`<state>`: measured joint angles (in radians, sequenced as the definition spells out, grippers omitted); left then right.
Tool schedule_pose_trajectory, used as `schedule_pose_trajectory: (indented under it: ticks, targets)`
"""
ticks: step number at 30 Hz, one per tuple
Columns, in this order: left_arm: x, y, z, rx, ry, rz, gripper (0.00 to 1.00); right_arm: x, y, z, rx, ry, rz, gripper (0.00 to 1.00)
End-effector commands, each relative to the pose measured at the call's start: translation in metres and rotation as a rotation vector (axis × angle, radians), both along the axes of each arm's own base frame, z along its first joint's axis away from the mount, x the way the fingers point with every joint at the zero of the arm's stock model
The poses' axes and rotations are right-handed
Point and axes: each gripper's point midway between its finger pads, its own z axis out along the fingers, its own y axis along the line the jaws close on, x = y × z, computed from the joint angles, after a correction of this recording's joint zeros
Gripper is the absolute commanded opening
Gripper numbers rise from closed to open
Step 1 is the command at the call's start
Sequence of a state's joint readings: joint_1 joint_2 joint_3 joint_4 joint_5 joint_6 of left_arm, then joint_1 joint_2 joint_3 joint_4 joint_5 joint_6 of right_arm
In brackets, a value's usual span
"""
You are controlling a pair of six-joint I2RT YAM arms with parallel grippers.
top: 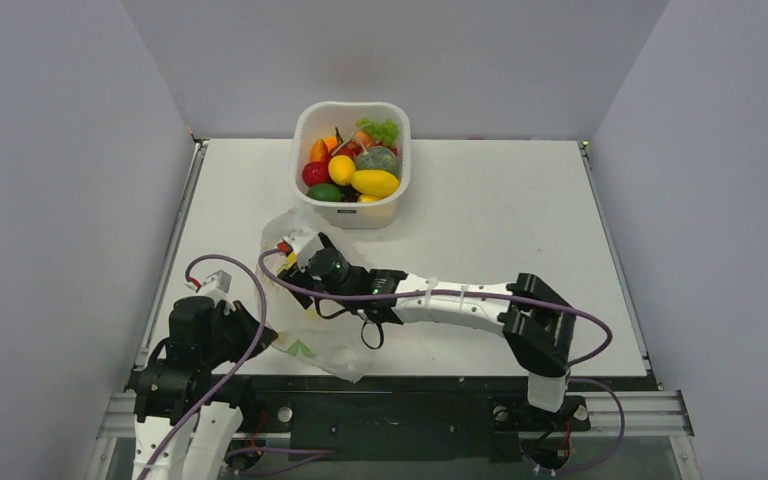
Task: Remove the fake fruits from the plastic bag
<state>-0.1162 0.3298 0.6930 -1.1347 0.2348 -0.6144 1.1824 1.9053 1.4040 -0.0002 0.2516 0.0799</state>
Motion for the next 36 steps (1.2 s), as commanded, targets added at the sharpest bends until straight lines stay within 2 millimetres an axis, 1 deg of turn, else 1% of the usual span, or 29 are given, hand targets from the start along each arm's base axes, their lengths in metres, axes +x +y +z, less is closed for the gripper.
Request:
schedule_pose_trajectory:
  ticks: [1,3,4,6,9,10,11,12,13,14,15,16,17,18,19,20,21,24,25,27,28,29,30,31,32,33,34,35,36]
  targets:
    - [0.026,0.000,0.032,-0.015,-0.126,0.024,0.00,-0.037,0.004,0.051,0.206,0.118,0.129,0.02]
    - [0.031,-0.001,0.034,-0.020,-0.133,0.027,0.00,-0.054,0.003,0.061,0.247,0.163,0.195,0.00]
    - [0.032,-0.001,0.034,-0.019,-0.131,0.026,0.00,-0.059,0.002,0.065,0.268,0.176,0.211,0.00]
    - [0.033,0.000,0.032,-0.011,-0.127,0.028,0.00,-0.071,-0.005,0.075,0.298,0.187,0.253,0.00]
    - [0.031,0.004,0.029,0.012,-0.114,0.036,0.00,-0.088,-0.026,0.093,0.327,0.172,0.319,0.00]
    - [0.030,0.006,0.027,0.023,-0.113,0.039,0.00,-0.091,-0.032,0.091,0.320,0.167,0.337,0.00]
    - [0.028,0.007,0.026,0.028,-0.107,0.040,0.00,-0.098,-0.039,0.109,0.355,0.153,0.378,0.00]
    - [0.028,0.008,0.025,0.038,-0.107,0.044,0.00,-0.105,-0.043,0.108,0.360,0.155,0.416,0.00]
    - [0.026,0.010,0.024,0.043,-0.104,0.047,0.00,-0.106,-0.052,0.123,0.392,0.131,0.428,0.00]
    - [0.026,0.010,0.023,0.046,-0.105,0.048,0.00,-0.108,-0.057,0.125,0.398,0.120,0.442,0.00]
    - [0.025,0.011,0.022,0.049,-0.104,0.050,0.00,-0.108,-0.065,0.140,0.427,0.093,0.442,0.00]
    - [0.025,0.011,0.022,0.049,-0.104,0.051,0.00,-0.107,-0.070,0.144,0.434,0.084,0.438,0.00]
    - [0.025,0.011,0.022,0.050,-0.106,0.054,0.00,-0.102,-0.080,0.159,0.469,0.063,0.421,0.00]
    - [0.025,0.012,0.022,0.049,-0.106,0.058,0.00,-0.099,-0.085,0.163,0.484,0.060,0.414,0.00]
    - [0.025,0.013,0.023,0.052,-0.109,0.064,0.00,-0.091,-0.095,0.179,0.525,0.033,0.394,0.00]
    - [0.025,0.013,0.024,0.051,-0.109,0.071,0.00,-0.087,-0.100,0.181,0.545,0.035,0.379,0.00]
    - [0.026,0.015,0.026,0.054,-0.117,0.078,0.00,-0.079,-0.111,0.198,0.593,0.001,0.351,0.00]
    - [0.024,0.020,0.031,0.058,-0.127,0.117,0.00,-0.061,-0.140,0.215,0.648,-0.081,0.260,0.00]
    - [0.025,0.024,0.035,0.065,-0.139,0.144,0.00,-0.057,-0.145,0.222,0.670,-0.103,0.239,0.00]
    - [0.022,0.030,0.037,0.074,-0.143,0.182,0.00,-0.036,-0.165,0.239,0.732,-0.146,0.082,0.00]
    - [0.020,0.032,0.036,0.079,-0.137,0.192,0.00,-0.029,-0.172,0.245,0.756,-0.152,0.029,0.00]
    - [0.020,0.034,0.037,0.079,-0.142,0.213,0.00,-0.018,-0.182,0.253,0.796,-0.156,-0.058,0.00]
    - [0.018,0.035,0.037,0.076,-0.139,0.220,0.00,-0.008,-0.184,0.252,0.802,-0.155,-0.099,0.00]
    - [0.017,0.039,0.038,0.079,-0.150,0.249,0.00,-0.001,-0.189,0.259,0.831,-0.160,-0.144,0.00]
    - [0.015,0.041,0.040,0.079,-0.162,0.264,0.00,0.011,-0.187,0.253,0.820,-0.152,-0.177,0.00]
    - [0.014,0.041,0.041,0.070,-0.165,0.275,0.00,0.017,-0.188,0.261,0.837,-0.154,-0.198,0.00]
    - [0.012,0.042,0.043,0.063,-0.177,0.282,0.00,0.031,-0.184,0.251,0.813,-0.140,-0.226,0.00]
    - [0.011,0.042,0.044,0.055,-0.178,0.288,0.00,0.038,-0.184,0.262,0.830,-0.145,-0.237,0.00]
    - [0.010,0.040,0.044,0.047,-0.179,0.284,0.00,0.055,-0.179,0.249,0.798,-0.129,-0.265,0.00]
